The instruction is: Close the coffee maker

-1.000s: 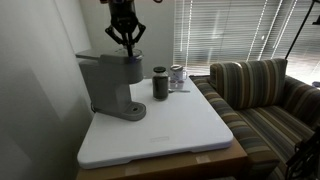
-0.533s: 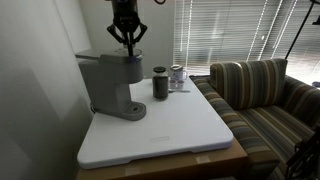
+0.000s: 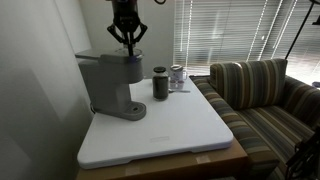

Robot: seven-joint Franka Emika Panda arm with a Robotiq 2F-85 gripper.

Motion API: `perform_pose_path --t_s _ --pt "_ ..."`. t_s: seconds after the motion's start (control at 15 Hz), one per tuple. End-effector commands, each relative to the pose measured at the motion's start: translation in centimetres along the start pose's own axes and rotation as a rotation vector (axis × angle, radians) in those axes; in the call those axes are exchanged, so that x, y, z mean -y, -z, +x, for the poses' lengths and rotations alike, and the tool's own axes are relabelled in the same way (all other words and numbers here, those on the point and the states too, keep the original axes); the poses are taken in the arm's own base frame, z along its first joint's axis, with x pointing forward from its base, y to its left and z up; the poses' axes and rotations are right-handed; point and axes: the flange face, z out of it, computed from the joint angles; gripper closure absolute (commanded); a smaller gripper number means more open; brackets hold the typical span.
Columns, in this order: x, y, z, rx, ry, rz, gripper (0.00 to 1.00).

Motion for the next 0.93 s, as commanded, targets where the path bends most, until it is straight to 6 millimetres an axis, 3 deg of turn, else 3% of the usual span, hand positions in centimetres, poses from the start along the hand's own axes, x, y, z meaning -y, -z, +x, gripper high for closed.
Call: perform_pose_path --t_s 0.0,0.47,0.87 --pt "-0.7 -1.1 1.3 0.012 0.162 0.016 1.00" --pt "-1.8 0.0 2.0 0.026 0.383 0.026 1.00" --pt "-2.3 0.6 2.3 0.018 0.434 0.018 1.00"
